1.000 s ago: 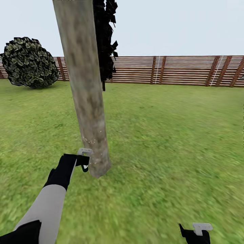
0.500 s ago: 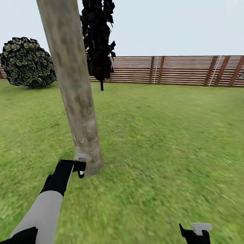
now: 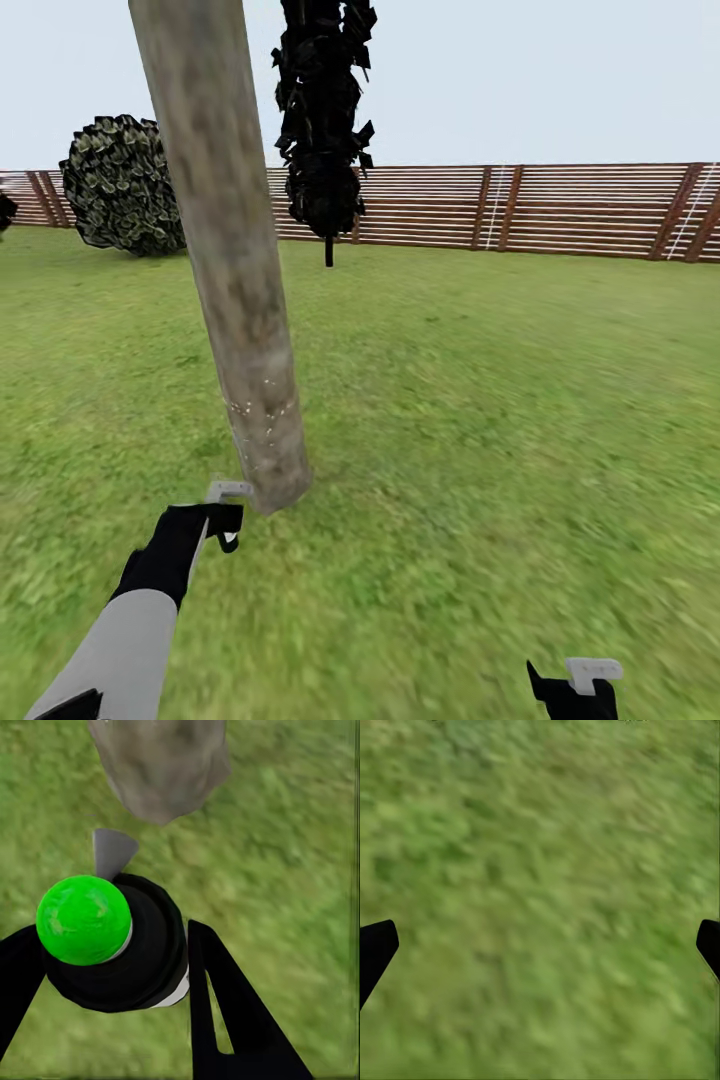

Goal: In the garden, pick up the pesticide atomizer on the floor and spray pesticide onto both trees until each tree trunk is fully covered.

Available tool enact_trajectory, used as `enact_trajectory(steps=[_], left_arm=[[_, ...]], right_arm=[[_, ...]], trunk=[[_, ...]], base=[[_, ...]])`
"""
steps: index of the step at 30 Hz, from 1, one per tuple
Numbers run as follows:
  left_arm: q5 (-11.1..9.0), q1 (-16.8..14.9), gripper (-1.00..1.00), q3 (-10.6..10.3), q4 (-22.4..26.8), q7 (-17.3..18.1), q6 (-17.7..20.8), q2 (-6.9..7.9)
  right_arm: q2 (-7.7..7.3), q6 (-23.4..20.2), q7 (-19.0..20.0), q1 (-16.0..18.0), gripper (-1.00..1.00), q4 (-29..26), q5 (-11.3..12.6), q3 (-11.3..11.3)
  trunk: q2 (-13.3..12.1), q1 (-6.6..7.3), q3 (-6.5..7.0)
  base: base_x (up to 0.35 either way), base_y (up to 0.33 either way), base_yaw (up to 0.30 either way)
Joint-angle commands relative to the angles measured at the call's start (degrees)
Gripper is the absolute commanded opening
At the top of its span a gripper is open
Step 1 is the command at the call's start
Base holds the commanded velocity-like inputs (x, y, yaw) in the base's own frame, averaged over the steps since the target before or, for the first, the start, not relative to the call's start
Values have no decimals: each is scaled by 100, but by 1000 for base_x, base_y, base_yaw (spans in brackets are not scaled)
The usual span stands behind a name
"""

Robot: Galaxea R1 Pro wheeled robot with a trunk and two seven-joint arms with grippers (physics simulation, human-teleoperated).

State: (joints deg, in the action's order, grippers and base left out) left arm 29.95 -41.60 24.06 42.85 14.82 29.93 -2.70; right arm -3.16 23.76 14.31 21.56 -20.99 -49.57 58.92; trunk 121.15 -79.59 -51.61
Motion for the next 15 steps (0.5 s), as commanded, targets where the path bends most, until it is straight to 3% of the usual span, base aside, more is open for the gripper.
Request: enact_trajectory(steps=[1, 5, 8, 15], left_arm=[[64, -6, -100, 37, -28, 56, 14, -6], [83, -1, -100, 45, -123, 43, 21, 63], [70, 68, -100, 46, -289, -360, 17, 216], [39, 89, -100, 70, -668, -620, -172, 188]], right_arm=[[4, 24, 45, 7, 100, 4, -23, 45], [16, 27, 45, 7, 100, 7, -9, 51], [14, 32, 38, 7, 100, -2, 7, 69], [7, 33, 36, 7, 100, -10, 9, 82]], trunk=[[3, 0, -5], [3, 0, -5], [3, 0, -5], [3, 0, -5]], base=[[89, -273, 42], [92, -273, 10], [96, -273, 38], [134, -265, 233]])
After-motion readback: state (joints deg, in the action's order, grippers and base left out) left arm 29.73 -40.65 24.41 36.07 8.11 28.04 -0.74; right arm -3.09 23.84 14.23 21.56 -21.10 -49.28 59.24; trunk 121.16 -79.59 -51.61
